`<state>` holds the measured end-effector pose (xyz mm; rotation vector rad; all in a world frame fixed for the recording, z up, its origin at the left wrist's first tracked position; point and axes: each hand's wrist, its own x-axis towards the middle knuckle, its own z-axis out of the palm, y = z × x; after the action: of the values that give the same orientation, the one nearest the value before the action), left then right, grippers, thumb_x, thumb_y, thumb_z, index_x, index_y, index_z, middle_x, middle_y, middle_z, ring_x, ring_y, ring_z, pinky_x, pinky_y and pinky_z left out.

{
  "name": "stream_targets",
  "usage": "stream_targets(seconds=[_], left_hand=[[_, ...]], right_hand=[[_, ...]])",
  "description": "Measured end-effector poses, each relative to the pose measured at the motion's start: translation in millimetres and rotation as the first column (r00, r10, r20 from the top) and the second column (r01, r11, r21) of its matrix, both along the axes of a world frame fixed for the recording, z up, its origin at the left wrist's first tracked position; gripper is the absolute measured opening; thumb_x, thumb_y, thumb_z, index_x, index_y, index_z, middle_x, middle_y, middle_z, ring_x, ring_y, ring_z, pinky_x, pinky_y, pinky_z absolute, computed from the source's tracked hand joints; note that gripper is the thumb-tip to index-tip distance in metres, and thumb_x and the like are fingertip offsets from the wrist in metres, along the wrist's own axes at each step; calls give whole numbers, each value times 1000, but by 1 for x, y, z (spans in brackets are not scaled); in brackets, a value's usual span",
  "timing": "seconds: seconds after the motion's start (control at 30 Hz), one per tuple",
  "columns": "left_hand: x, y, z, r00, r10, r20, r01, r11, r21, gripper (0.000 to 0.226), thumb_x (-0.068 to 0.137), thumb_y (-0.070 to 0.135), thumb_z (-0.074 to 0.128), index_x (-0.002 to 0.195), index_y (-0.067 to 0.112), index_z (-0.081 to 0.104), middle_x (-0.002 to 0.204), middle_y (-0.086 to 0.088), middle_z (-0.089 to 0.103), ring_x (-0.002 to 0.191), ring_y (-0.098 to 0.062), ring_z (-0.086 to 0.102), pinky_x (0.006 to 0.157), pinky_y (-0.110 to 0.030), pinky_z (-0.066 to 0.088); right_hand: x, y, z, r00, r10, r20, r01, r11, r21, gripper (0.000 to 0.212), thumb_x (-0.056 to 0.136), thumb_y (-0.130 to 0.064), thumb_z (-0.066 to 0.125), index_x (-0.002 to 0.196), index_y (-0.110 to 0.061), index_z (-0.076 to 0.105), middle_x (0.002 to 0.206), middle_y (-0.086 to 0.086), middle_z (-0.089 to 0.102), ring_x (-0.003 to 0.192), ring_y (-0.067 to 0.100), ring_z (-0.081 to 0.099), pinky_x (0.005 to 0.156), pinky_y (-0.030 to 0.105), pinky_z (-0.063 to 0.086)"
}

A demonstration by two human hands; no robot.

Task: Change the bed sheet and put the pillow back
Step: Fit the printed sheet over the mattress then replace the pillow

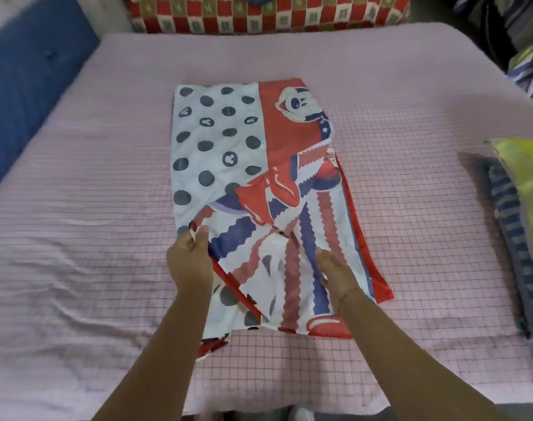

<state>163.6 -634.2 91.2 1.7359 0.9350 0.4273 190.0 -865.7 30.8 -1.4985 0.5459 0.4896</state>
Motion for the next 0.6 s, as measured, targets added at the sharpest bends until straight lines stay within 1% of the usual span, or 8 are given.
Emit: stream_targets(seconds=[0.1, 0.2, 0.3, 0.37, 0.4, 0.47, 0.5, 0.6], left_hand=[[-4, 47, 3, 996, 84, 26, -84, 996, 8, 41, 93, 27, 61, 65, 0, 48, 57, -5, 40, 57, -18, 34, 59, -29, 34], [-8, 79, 7, 991, 127, 29, -128, 992, 25, 43, 92, 28, 61, 74, -10, 51, 60, -6, 39, 59, -17, 33, 60, -32, 32], [-11, 101, 7, 990, 134, 47, -134, 991, -14, 41, 94, 27, 60, 78, -11, 55, 64, -9, 44, 58, -14, 35, 58, -30, 34], [-14, 116, 3, 991, 125, 39, -125, 992, -3, 41, 94, 28, 60, 78, -10, 56, 67, -13, 47, 61, -17, 39, 60, -31, 36], [-15, 125, -1, 992, 120, 30, -120, 993, 11, 42, 94, 29, 60, 78, -10, 56, 68, -16, 49, 63, -19, 41, 61, -33, 37], [-16, 141, -8, 994, 113, 7, -113, 993, 43, 41, 94, 31, 60, 76, -6, 57, 70, -19, 54, 66, -24, 45, 64, -38, 41], [-15, 147, -12, 994, 110, 0, -110, 993, 50, 40, 93, 32, 60, 75, -3, 58, 69, -19, 56, 66, -24, 47, 65, -39, 43], [-10, 157, -18, 995, 95, -3, -95, 995, 34, 35, 94, 30, 60, 75, 1, 57, 62, -8, 51, 61, -19, 44, 66, -36, 42]], right_hand=[[2, 7, -10, 1000, -15, -22, 14, 999, -53, 19, 95, -43, 53, 90, -27, 64, 106, 0, 63, 116, 30, 55, 106, 46, 42], [3, 24, -22, 999, 1, -53, -1, 1000, -15, 27, 96, -42, 53, 116, -25, 59, 129, -4, 52, 126, 23, 46, 110, 41, 35], [3, 51, -24, 998, 54, -44, -57, 996, -65, 22, 98, -30, 49, 107, -14, 61, 130, 13, 56, 125, 36, 47, 108, 43, 38], [1, 61, -26, 997, 81, -11, -82, 984, -161, 20, 98, -32, 51, 102, -15, 62, 120, 11, 59, 118, 34, 51, 100, 40, 42], [-2, 59, -32, 996, 94, -2, -92, 972, -218, 22, 97, -33, 53, 108, -15, 61, 120, 9, 58, 115, 32, 52, 95, 36, 41], [-12, 41, -48, 998, 44, -47, -57, 948, -314, 39, 96, -32, 55, 127, -7, 53, 127, 14, 55, 116, 34, 52, 90, 33, 39], [-20, 26, -58, 997, 3, -83, -34, 928, -371, 45, 95, -33, 57, 129, -5, 51, 128, 17, 54, 115, 35, 52, 90, 34, 40], [-45, -17, -82, 965, -220, -141, 127, 867, -481, 51, 80, -47, 69, 109, -7, 59, 110, 22, 61, 97, 35, 57, 93, 46, 47]])
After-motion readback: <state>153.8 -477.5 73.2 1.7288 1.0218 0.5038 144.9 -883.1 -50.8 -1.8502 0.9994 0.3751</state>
